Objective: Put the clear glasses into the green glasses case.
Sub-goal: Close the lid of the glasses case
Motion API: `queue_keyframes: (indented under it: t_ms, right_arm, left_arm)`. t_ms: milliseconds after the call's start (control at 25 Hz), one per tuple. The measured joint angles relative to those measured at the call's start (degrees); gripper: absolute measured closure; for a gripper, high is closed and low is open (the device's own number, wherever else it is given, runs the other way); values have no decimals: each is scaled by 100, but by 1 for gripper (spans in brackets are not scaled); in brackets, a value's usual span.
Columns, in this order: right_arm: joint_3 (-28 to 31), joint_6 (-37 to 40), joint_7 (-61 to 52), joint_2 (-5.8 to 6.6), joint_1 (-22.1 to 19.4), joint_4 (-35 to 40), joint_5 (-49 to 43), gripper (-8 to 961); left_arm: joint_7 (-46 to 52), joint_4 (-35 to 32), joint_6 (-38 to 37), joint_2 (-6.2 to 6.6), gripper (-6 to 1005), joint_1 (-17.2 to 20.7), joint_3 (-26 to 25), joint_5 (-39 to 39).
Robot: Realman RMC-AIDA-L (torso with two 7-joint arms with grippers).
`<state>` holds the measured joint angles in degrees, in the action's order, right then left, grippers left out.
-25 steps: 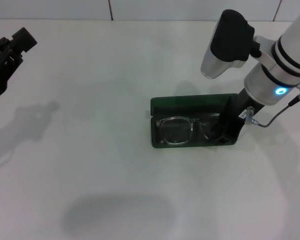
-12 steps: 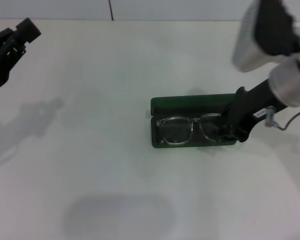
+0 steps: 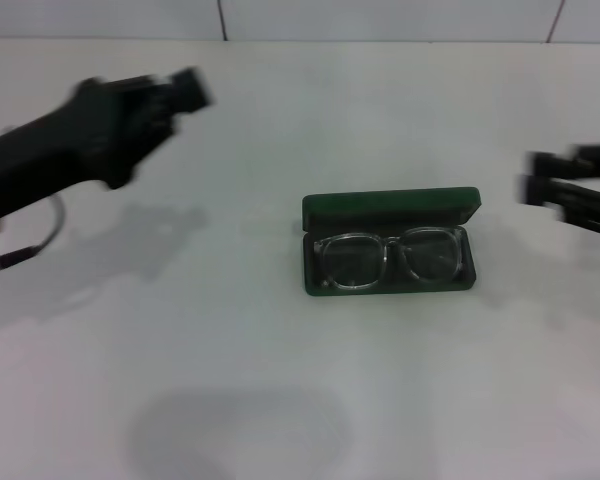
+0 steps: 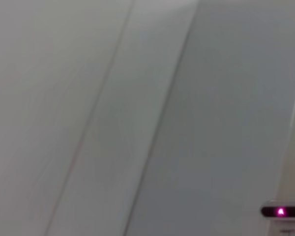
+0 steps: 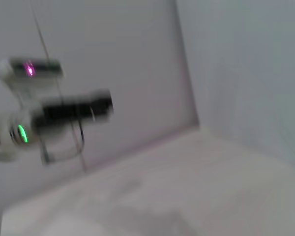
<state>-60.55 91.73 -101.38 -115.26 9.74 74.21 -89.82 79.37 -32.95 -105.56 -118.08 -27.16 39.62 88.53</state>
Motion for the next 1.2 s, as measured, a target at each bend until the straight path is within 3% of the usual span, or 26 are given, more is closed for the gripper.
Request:
queue_keyframes:
  t_ms: [40,160,240,400,600,960,1200]
  right_arm:
    - [256,181,273,7,-74,-353,166,684]
    - [1288,752,933,11,-148,-1381,352,684]
    - [1967,850,1137,20,-122,-1921,222,685]
    - [2746,773,1519,30,-69,-2519,-115,684]
    - [3069,753,1787,28,-80,-2833,-134,682]
    - [3189,810,1910,31,-41,-2987,-129,678]
    - [3177,815,1913,26,23,-3047,-139,676]
  left_arm:
    - [25,18,233,-77,939,-300,92,213]
    - [40,86,529,-149,939,-593,255,354]
    - [43,304,974,-172,939,-916,640,350]
    - [-93,775,1771,-201,939,-1361,1336,142]
    - [-178,1036,2687,-235,938,-1650,2209,-272]
    - [-132,1056,4595,-258,938,-1701,4523,-1665]
    - [-123,1033,4845,-251,937,-1669,4915,-1895]
